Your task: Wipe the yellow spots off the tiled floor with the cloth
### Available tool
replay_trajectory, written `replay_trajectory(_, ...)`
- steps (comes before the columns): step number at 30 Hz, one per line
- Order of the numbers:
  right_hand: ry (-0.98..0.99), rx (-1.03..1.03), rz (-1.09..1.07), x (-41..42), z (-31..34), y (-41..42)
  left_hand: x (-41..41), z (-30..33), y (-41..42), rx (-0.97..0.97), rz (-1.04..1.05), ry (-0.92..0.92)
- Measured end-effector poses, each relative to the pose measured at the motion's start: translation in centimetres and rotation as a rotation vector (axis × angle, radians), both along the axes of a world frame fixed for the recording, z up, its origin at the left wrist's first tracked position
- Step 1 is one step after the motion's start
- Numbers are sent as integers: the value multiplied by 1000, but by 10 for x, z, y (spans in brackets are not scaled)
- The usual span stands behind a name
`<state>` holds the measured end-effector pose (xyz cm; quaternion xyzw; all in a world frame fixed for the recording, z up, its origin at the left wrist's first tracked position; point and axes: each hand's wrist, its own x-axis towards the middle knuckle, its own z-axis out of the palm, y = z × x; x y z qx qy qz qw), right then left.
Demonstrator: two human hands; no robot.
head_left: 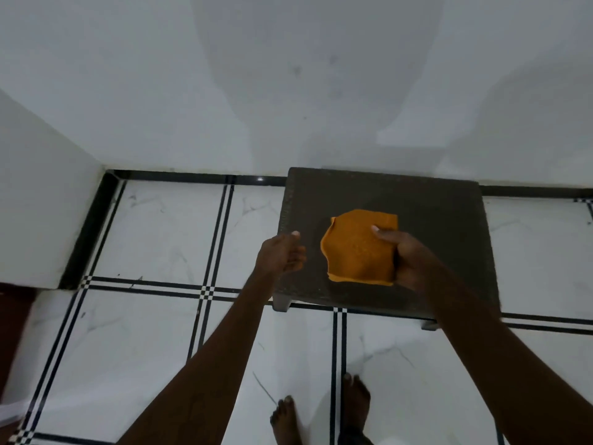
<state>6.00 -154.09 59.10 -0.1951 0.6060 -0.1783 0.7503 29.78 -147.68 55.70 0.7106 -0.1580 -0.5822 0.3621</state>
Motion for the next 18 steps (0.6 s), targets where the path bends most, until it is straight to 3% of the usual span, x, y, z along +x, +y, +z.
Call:
replay_trajectory(2,52,16,31,-3,-52,-22,-1,-44,-18,33,-1,-9)
replay_trajectory(6,405,0,107,-22,-155,-39,-7,-116,-28,79,-22,-92)
replay_trajectory(8,481,-62,148,-32,-180,-38,-8,-136,-27,90,-24,-142)
replay_trajectory(14,556,-154,228,-39,-181,-27,-24,-123,-30,63,-109,-210)
replay_trajectory(18,695,-299,379,-31,-149,-16,-37,-93,-24,12,-279,-432)
